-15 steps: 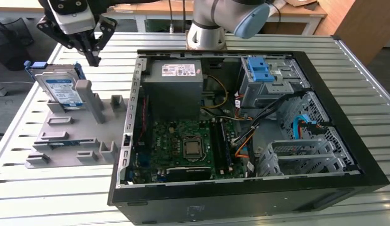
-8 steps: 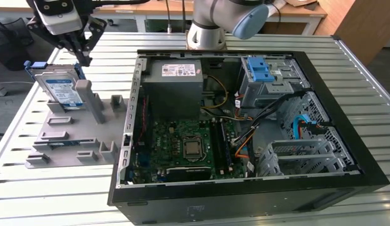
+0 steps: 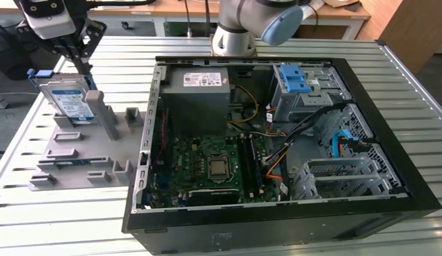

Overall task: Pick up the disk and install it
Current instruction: 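Reach for the disk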

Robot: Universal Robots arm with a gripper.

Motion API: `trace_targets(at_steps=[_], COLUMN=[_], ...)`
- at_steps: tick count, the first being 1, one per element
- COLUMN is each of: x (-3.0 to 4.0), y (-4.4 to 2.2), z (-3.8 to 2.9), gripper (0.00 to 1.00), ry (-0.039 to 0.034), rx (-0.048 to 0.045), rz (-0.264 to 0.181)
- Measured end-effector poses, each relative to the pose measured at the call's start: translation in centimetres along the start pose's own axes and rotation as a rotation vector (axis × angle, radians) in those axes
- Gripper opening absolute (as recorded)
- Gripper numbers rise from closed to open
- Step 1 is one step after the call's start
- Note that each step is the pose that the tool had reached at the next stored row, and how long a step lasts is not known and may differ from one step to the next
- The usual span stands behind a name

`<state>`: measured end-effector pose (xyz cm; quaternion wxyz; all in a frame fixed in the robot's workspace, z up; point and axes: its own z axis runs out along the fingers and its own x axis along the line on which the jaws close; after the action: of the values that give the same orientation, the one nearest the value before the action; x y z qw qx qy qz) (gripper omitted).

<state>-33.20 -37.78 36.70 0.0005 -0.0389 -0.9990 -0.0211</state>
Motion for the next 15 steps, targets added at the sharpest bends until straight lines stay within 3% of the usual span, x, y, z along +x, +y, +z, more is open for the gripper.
trace_targets(at_steps=[15], x=[4.23], y=[1.06], z=[1.17], gripper=[0.11], ry=[0.001], rx=[0.0002], rz=[0.002])
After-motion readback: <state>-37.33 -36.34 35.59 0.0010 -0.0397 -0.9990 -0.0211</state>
